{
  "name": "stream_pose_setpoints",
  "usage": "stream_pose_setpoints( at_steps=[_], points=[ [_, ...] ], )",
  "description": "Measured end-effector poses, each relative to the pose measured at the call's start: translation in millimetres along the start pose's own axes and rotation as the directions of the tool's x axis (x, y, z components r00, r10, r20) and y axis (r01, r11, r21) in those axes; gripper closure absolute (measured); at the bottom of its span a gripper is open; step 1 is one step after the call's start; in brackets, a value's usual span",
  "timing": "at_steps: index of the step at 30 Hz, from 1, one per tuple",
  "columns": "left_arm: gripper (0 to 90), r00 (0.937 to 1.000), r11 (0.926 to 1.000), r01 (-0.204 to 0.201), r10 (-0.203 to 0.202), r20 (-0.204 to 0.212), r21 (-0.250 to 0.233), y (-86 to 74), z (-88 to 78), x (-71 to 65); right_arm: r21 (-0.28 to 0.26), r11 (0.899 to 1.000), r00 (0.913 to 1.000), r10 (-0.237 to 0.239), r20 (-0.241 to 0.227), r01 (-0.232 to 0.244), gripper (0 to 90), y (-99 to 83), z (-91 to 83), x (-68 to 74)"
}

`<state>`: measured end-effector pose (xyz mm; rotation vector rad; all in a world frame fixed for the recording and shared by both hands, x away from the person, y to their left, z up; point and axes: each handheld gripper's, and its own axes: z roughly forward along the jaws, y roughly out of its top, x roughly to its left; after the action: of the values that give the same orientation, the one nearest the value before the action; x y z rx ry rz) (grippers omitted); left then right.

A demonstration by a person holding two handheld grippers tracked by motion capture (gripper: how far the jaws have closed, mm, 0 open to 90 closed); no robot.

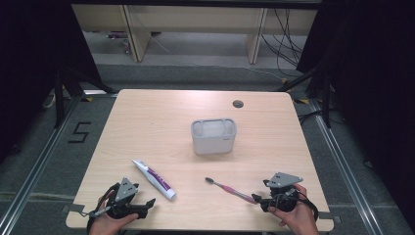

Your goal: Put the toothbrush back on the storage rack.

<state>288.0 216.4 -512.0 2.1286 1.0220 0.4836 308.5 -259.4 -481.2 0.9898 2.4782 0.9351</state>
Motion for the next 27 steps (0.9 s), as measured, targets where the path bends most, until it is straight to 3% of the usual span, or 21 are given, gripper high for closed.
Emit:
stream_pose_setpoints(
  at_steps=[1, 4, 5, 8, 12, 17, 19, 21, 22, 24, 26, 27],
  points=[
    [19.2, 1.0000, 1.0000, 0.002, -0.002, 0.001, 0.000, -0.1, 0.1, -0.2, 0.010, 1.000, 0.9999, 0.006, -0.008, -0.006, 36.8, 1.1, 0.2, 0.9],
    [19.2, 1.0000, 1.0000, 0.002, -0.002, 0.000, -0.001, 0.0, 0.1, 0.0, 0.024, 0.999, 0.9991, -0.038, -0.020, 0.038, 38.5, 4.7, 1.5, 1.2],
    [19.2, 1.0000, 1.0000, 0.000, 0.000, 0.000, 0.000, 0.1, 0.0, 0.0, 0.031, 0.999, 0.9995, -0.023, -0.022, 0.024, 39.0, 5.3, 1.7, 3.4],
    [19.2, 1.0000, 1.0000, 0.004, -0.004, -0.007, -0.004, 0.1, 0.6, -0.3, 0.040, 0.998, 0.9985, -0.045, -0.030, 0.046, 39.9, 7.3, 2.7, 2.7],
    [19.2, 1.0000, 0.9999, 0.008, -0.008, 0.004, -0.009, -0.2, 0.9, -0.2, 0.030, 0.997, 0.9967, -0.075, -0.029, 0.076, 41.4, 10.1, 6.1, 3.1],
    [19.2, 0.9999, 0.9997, 0.017, -0.017, 0.000, -0.015, 0.1, 1.5, -1.6, 0.046, 0.996, 0.9967, -0.070, -0.042, 0.071, 44.0, 15.5, 7.4, 7.2],
    [19.2, 1.0000, 1.0000, 0.000, 0.000, -0.001, 0.000, 0.3, 0.3, 0.0, 0.040, 0.993, 0.9928, -0.110, -0.048, 0.112, 44.3, 19.0, 9.7, 6.2],
    [19.2, 1.0000, 1.0000, -0.001, 0.001, 0.000, 0.001, 0.2, 0.3, -0.1, 0.051, 0.990, 0.9908, -0.127, -0.046, 0.130, 45.6, 23.2, 12.7, 8.8],
    [19.2, 0.9998, 0.9997, 0.019, -0.019, 0.001, -0.017, 0.1, 1.6, -1.6, 0.056, 0.989, 0.9898, -0.133, -0.051, 0.135, 46.2, 24.6, 13.5, 10.0],
    [19.2, 1.0000, 1.0000, 0.000, 0.000, -0.001, 0.000, 0.2, 0.3, -0.1, 0.069, 0.985, 0.9860, -0.156, -0.059, 0.160, 47.2, 27.6, 16.1, 11.4],
    [19.2, 1.0000, 1.0000, 0.001, -0.001, 0.000, 0.001, 0.0, 0.2, -0.1, 0.094, 0.984, 0.9868, -0.147, -0.067, 0.153, 48.1, 31.5, 17.1, 15.0],
    [19.2, 1.0000, 1.0000, 0.006, -0.006, -0.006, -0.006, 0.0, 0.8, -0.3, 0.087, 0.980, 0.9827, -0.172, -0.069, 0.177, 49.2, 33.2, 19.3, 15.5]
  ],
)
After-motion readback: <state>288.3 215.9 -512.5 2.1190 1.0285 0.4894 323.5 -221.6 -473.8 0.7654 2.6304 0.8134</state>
